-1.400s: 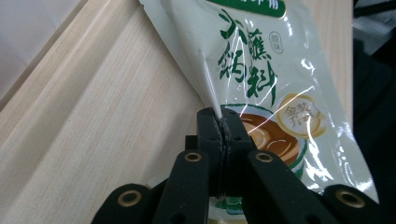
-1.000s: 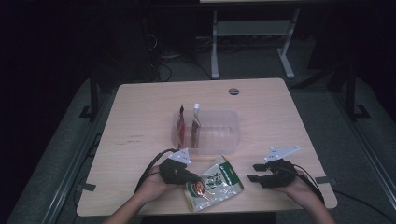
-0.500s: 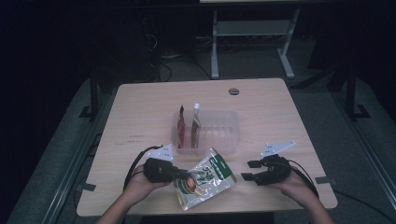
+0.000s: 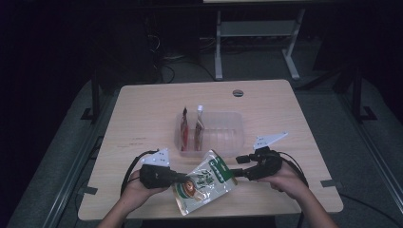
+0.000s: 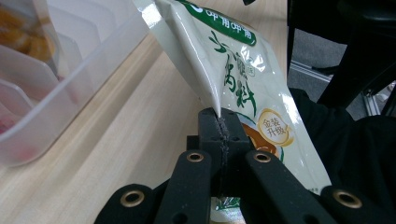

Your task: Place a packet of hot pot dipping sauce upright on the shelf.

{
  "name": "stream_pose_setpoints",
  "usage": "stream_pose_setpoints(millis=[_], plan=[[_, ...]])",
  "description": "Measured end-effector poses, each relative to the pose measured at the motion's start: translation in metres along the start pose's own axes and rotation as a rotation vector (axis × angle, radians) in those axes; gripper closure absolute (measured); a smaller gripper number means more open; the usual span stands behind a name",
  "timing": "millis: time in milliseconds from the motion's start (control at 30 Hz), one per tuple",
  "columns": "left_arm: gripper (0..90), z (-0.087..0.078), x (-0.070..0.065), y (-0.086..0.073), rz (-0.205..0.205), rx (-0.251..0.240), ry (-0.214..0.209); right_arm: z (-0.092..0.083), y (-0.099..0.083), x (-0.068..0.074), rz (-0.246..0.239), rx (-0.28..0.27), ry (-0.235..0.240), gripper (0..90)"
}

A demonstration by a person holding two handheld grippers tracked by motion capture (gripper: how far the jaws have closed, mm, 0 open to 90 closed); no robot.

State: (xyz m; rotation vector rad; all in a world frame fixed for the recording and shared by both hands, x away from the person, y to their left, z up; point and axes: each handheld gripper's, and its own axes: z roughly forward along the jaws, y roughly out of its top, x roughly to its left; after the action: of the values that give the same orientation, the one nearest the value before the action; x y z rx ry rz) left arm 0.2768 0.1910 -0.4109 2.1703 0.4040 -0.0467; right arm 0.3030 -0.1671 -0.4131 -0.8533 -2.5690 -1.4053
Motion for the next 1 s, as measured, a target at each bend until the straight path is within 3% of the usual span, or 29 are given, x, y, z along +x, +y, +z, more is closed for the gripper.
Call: stream_pose_setpoints(millis=[200, 400, 667, 1000], plan=[[90.0, -0.001, -0.002, 0.001, 0.015, -0.009, -0.004, 0.006, 0.01, 0.001, -0.002, -0.02, 0.063, 41.7], [90.0, -0.002, -0.004, 0.003, 0.033, -0.027, -0.01, 0.017, 0.015, 0.003, -0.01, 0.007, 0.098, 43.2], [90.0, -0.005, -0.003, 0.004, 0.038, -0.048, 0.004, 0.023, 0.014, 0.001, -0.006, 0.03, 0.184, 48.1], [90.0, 0.003, -0.006, 0.007, 0.085, -0.031, -0.04, 0.023, 0.014, 0.0, -0.01, 0.023, 0.195, 44.6]])
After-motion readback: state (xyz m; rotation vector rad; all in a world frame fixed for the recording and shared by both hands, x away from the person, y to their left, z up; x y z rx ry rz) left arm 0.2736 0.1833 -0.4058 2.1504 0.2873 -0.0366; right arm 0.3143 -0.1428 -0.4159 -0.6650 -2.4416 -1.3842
